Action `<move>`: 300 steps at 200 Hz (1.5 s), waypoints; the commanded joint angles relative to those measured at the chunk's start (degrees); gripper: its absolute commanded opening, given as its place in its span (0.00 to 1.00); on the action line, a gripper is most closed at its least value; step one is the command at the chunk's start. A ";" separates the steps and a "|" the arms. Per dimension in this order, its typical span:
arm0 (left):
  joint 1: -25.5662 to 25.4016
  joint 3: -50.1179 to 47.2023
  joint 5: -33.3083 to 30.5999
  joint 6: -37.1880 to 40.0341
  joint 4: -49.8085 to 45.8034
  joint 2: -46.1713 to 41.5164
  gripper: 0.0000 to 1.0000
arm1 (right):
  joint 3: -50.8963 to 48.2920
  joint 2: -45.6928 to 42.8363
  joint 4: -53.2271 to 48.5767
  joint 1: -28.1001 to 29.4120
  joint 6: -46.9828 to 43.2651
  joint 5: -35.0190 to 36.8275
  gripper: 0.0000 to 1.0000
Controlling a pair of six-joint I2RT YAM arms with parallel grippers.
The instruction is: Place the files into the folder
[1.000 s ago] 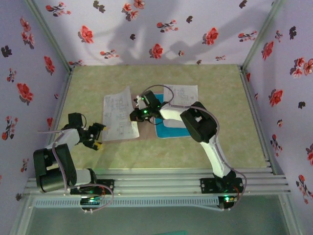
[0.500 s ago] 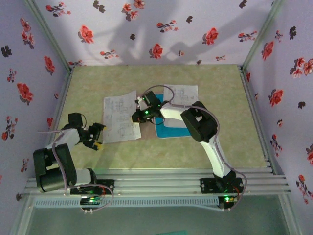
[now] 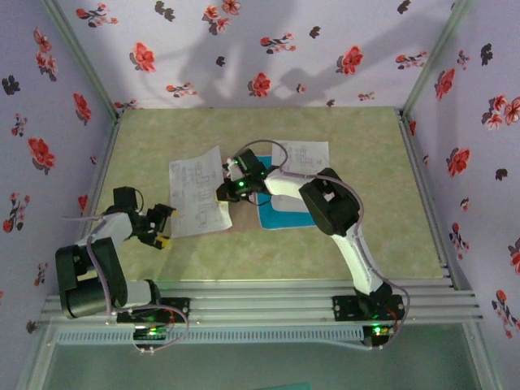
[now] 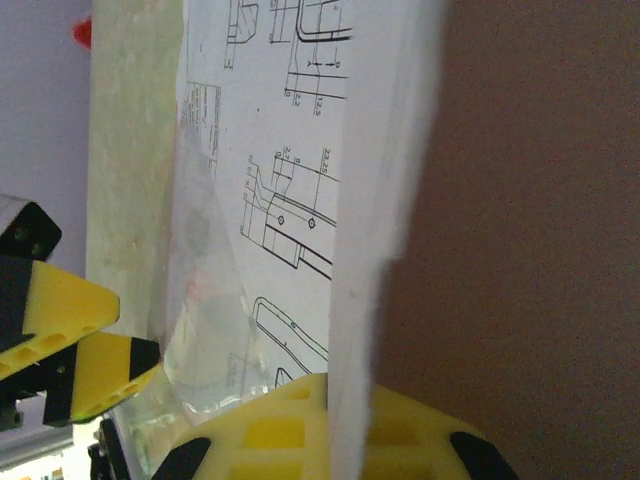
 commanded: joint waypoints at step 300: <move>-0.22 -2.50 -1.27 2.16 5.50 4.30 0.81 | -7.06 -6.20 1.75 -1.70 4.14 9.16 0.28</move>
